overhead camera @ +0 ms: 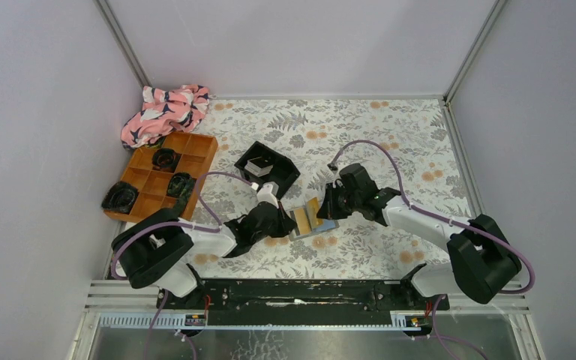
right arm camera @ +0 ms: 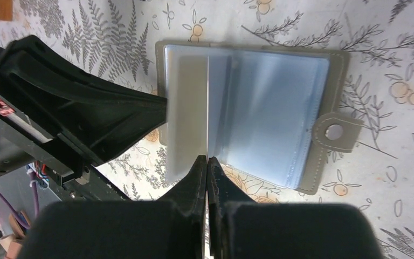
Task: Put the credit cards into the card holder
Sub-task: Turn over the card slot in the card holder.
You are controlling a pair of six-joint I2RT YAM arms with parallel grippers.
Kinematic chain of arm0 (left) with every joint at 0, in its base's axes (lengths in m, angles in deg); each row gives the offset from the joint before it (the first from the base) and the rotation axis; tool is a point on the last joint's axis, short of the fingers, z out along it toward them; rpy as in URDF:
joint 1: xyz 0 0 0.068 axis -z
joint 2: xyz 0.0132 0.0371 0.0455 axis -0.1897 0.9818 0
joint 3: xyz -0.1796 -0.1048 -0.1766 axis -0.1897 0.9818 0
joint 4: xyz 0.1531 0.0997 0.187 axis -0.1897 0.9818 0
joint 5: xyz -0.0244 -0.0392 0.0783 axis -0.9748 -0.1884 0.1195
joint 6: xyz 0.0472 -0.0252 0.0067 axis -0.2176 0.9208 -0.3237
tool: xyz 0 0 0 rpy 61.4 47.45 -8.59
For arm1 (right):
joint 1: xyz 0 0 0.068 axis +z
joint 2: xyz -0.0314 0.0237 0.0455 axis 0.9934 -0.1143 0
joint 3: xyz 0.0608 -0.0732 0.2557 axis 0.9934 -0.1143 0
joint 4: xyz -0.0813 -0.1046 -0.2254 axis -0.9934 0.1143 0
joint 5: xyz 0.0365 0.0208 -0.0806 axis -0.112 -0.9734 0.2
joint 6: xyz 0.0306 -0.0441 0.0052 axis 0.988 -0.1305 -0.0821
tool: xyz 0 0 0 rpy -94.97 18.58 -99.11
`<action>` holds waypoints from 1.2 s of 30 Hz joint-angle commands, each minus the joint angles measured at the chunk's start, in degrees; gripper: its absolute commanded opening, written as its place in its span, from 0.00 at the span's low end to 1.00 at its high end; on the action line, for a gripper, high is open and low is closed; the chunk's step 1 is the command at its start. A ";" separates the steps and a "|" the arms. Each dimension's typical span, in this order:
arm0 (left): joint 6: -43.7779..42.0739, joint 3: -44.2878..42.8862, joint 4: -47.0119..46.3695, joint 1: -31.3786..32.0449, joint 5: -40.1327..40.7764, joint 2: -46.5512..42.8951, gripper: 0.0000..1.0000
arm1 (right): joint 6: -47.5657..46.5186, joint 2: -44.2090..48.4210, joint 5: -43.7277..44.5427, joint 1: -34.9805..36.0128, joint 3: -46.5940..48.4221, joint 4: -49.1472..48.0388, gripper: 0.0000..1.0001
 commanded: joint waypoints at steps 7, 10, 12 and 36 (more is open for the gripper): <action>-1.01 0.50 7.48 0.83 4.83 -3.94 0.05 | 0.82 -2.93 0.63 3.95 2.34 -3.39 0.00; -0.78 0.49 10.17 1.13 6.83 -6.45 0.07 | 0.92 -3.47 0.69 4.15 2.02 -4.00 0.00; -0.56 0.45 11.97 1.48 8.36 -8.45 0.09 | 0.91 -3.45 0.92 4.21 1.76 -4.33 0.00; 0.06 0.27 11.56 1.91 9.33 -4.88 0.05 | -0.51 -1.27 -1.38 -1.51 -0.78 -5.26 0.00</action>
